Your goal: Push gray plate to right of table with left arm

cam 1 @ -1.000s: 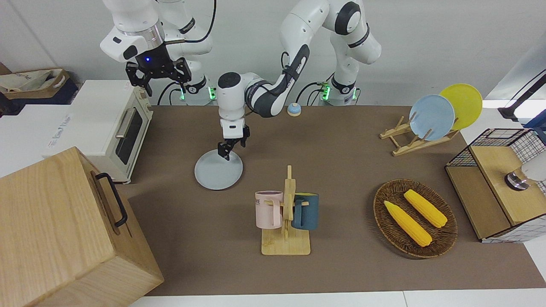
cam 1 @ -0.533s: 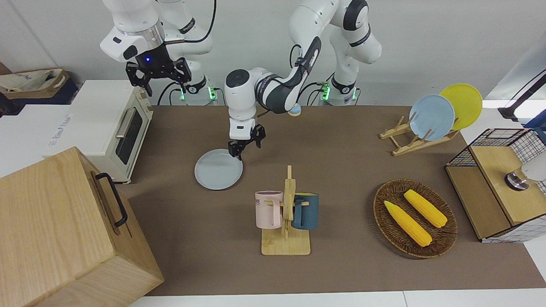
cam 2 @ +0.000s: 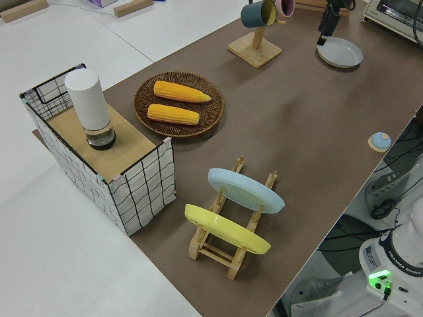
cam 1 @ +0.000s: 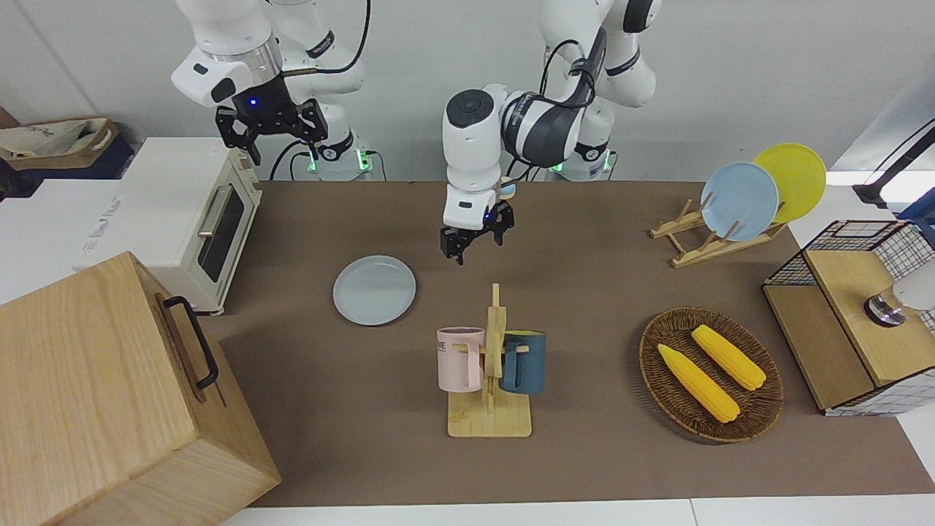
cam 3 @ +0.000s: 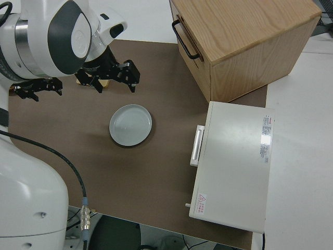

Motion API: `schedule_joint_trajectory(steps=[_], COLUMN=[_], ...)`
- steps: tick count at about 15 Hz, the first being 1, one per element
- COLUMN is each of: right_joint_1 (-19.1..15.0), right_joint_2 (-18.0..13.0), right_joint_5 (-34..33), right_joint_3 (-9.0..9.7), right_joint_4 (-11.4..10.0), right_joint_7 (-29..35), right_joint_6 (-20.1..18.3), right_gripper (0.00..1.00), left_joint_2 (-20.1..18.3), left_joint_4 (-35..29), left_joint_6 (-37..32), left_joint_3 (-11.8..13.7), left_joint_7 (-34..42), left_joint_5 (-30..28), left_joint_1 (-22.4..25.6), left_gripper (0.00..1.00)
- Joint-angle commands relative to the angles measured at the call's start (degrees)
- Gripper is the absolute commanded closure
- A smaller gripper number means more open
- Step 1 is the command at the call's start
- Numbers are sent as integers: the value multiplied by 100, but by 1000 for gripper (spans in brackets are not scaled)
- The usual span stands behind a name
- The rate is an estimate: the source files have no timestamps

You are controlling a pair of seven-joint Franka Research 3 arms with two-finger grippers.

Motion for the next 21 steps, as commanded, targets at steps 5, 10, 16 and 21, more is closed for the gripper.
schedule_joint_trajectory(steps=[5, 10, 16, 21], right_joint_1=[-115, -115, -115, -115], right_joint_2=[-17, -17, -17, -17], right_joint_5=[59, 59, 59, 59], right_joint_3=[86, 86, 86, 86], right_joint_4=[45, 45, 45, 45], right_joint_7=[14, 14, 14, 5], right_joint_6=[-83, -83, -83, -83], right_gripper=[17, 17, 17, 17], left_joint_2=[-741, -1022, -1400, -1734], left_joint_4=[-74, -91, -144, -380], left_joint_6=[-968, -1207, -1611, -1673], left_joint_3=[66, 242, 593, 593], left_joint_7=[2013, 3735, 5501, 5768], left_joint_5=[-295, -295, -348, -313], left_joint_1=[864, 1452, 2058, 2455], left_gripper=[11, 9, 9, 9])
